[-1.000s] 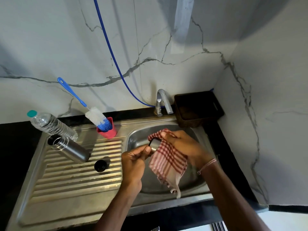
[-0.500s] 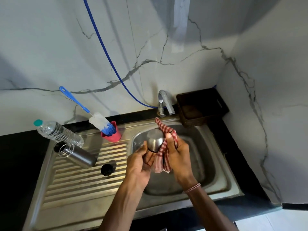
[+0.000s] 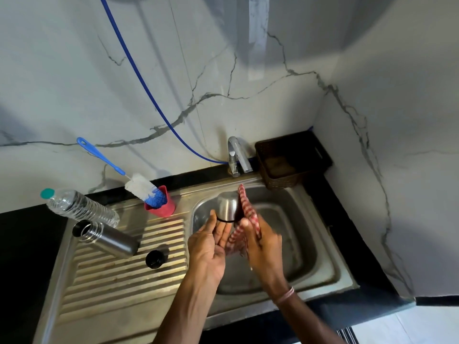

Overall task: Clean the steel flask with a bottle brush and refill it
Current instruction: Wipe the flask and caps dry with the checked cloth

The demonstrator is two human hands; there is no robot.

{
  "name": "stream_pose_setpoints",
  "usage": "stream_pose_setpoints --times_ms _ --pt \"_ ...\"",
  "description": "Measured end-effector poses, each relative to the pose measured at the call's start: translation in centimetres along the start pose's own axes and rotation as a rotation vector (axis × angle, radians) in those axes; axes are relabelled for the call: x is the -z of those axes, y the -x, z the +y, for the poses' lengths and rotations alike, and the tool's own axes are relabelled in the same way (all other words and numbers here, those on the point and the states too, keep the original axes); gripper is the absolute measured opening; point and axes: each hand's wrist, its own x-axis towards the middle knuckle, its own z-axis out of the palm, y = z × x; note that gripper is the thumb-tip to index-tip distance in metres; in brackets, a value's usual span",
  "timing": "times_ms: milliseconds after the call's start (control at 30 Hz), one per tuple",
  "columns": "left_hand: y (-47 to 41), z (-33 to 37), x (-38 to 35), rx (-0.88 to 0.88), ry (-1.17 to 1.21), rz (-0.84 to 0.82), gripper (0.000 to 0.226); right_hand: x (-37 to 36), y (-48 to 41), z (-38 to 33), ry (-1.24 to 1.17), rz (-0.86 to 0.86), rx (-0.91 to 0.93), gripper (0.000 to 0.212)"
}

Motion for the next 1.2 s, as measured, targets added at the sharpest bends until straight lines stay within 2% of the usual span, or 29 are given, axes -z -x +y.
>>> stream_pose_setpoints --times_ms 67,133,200,333,400,533,567,667,833,967,1033,1133,1200 --pt "-0.2 0.3 -0.2 -0.028 0.009 0.030 0.012 0.1 1.6 1.1 0.130 -0.024 0.184 0.039" --pt "0.1 0.2 -0.2 -0.035 -0.001 0.053 0.011 0.4 2.0 1.9 0.292 -0.107 0.483 0.049" --pt "0.3 -0.3 -0.1 -0.044 -0.025 0.079 0.009 0.9 1.1 1.7 0.474 -0.177 0.682 0.056" --pt "0.1 -0.7 0.7 -0.075 -0.077 0.095 0.013 2.2 -1.0 1.0 0.580 -0.285 0.746 0.059" --pt "-0.3 -0.4 1.2 -0.056 -0.069 0.073 0.004 3.2 -1.7 1.9 0.521 -0.340 0.736 0.066" --pt "-0.6 -0.4 1.9 -0.045 -0.088 0.063 0.008 3.8 -1.8 2.7 0.378 -0.271 0.663 0.056" --pt "-0.4 -0.8 1.8 -0.046 -0.129 0.055 0.004 3.3 -1.8 2.4 0.393 -0.273 0.669 0.056" --pt "-0.2 -1.7 1.4 -0.084 -0.228 0.065 0.027 2.0 -2.3 1.4 0.433 -0.299 0.736 0.052" --pt "0.0 -0.6 2.0 -0.075 -0.182 0.055 0.016 3.1 -2.6 3.6 0.399 -0.370 0.762 0.063" --pt "-0.1 -1.1 2.3 -0.111 -0.268 0.090 0.023 2.9 -2.2 3.1 0.470 -0.369 0.858 0.054" --pt "-0.1 -1.5 2.4 -0.119 -0.302 0.084 0.021 1.9 -3.1 2.2 0.421 -0.415 0.741 0.050" --pt "-0.2 -1.5 2.8 -0.122 -0.327 0.078 0.011 1.4 -4.9 1.1 0.228 -0.473 0.403 0.044" --pt "-0.3 -1.2 3.0 -0.118 -0.313 0.080 0.013 1.6 -4.9 1.1 0.114 -0.463 0.246 0.040"
